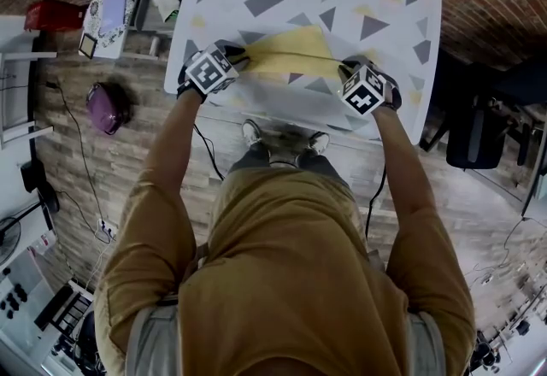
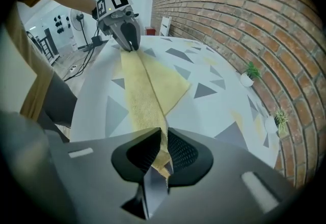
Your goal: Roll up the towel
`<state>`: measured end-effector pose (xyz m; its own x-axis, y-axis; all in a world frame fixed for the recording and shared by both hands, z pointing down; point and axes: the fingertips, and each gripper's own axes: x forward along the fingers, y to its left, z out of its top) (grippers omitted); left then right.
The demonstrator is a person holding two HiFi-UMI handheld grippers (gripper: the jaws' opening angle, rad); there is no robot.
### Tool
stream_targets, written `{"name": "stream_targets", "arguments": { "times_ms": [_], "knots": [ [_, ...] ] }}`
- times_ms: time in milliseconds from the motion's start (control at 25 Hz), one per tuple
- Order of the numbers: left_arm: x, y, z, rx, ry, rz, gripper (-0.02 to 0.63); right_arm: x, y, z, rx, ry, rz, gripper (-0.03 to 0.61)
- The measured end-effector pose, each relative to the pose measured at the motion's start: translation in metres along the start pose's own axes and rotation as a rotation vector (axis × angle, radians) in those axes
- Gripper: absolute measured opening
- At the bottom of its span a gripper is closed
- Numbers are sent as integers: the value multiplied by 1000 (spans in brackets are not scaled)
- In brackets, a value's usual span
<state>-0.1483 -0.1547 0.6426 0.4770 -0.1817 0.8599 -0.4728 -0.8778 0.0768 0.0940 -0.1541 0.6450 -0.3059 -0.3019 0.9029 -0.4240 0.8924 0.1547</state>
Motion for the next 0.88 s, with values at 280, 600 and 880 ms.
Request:
{"name": "stream_targets", "arguments": {
  "times_ms": [280,600,880],
  "knots": [
    [-6,8,-3,-40,-84,103,129,-2,-5,0,38,-32,-47,63],
    [-18,21,-16,-112,-136,185,201,-9,-14,-8,109,-66,-112,97],
    [-18,21,-26,-169,-142,216,202,-7,-15,-10,146,-79,-125,97]
  ]
}}
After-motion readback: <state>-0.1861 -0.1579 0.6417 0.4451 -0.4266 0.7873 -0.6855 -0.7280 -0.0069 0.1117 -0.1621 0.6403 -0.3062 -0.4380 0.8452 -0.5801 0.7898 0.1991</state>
